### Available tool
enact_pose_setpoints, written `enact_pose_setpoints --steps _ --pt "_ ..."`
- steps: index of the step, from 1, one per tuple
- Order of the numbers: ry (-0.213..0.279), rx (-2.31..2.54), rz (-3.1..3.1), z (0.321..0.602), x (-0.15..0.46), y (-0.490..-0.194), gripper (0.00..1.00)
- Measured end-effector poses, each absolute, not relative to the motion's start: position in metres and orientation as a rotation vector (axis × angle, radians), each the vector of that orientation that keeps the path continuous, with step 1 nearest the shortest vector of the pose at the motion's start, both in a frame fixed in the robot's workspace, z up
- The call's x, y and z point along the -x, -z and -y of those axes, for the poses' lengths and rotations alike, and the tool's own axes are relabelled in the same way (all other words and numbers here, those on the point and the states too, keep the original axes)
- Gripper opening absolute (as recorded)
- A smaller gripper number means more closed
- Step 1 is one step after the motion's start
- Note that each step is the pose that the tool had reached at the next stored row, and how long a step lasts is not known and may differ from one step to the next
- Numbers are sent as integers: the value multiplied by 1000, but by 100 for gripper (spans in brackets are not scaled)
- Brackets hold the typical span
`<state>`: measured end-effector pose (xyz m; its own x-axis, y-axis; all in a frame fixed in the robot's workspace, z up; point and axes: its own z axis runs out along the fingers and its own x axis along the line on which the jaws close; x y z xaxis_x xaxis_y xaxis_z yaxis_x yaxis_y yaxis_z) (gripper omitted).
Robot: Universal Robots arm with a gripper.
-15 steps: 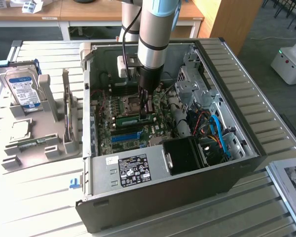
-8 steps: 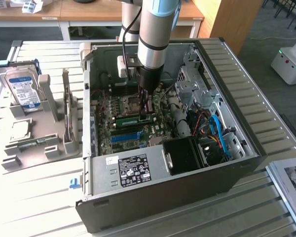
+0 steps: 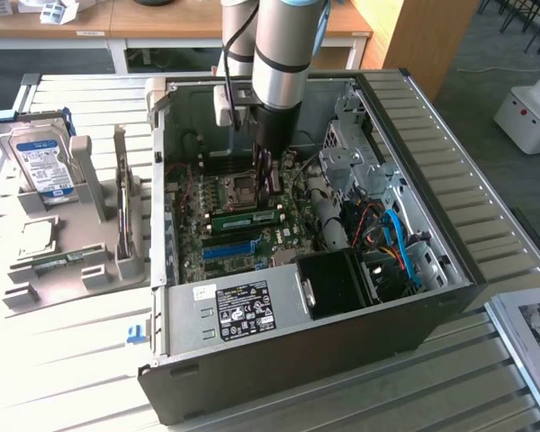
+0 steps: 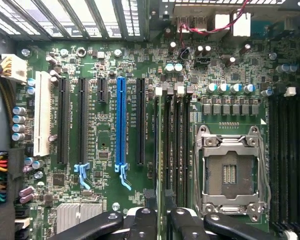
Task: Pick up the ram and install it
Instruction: 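Insert the ram into the slot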
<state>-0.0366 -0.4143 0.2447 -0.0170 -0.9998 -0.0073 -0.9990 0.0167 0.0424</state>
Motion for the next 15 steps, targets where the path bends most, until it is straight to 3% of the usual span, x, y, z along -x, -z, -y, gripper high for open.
enact_pose_setpoints --steps 3,15 --pt "55 -2185 2222 414 37 -267 19" --pt "55 -2185 2222 414 37 -288 19"
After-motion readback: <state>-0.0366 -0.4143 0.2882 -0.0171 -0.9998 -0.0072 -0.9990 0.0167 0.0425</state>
